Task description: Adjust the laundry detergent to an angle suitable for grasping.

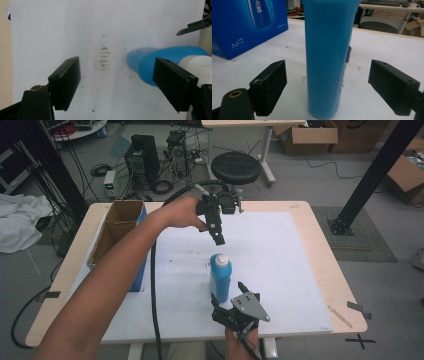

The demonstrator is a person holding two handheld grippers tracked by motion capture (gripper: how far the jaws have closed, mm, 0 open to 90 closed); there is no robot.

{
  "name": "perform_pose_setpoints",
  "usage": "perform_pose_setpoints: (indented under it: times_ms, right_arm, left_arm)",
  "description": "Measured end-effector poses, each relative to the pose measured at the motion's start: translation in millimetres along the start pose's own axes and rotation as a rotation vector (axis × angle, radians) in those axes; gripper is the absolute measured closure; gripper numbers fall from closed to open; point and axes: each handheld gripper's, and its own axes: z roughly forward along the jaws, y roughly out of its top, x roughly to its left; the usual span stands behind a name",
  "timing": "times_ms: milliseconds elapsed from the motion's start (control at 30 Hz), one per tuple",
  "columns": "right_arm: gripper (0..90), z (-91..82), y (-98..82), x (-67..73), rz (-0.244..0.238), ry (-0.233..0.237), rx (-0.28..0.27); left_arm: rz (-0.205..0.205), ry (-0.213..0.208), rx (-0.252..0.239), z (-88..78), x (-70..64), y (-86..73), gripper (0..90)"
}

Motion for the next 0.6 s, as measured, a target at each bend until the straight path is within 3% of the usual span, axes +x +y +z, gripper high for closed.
perform_pose_setpoints:
  times_ms: [600]
  right_arm:
    - [15.2, 31.2, 4.1, 8.5, -0.004, -0.037, 0.016]
  left_arm:
    - [-0.011, 0.000, 0.010, 1.7, 2.5, -2.0, 23.5]
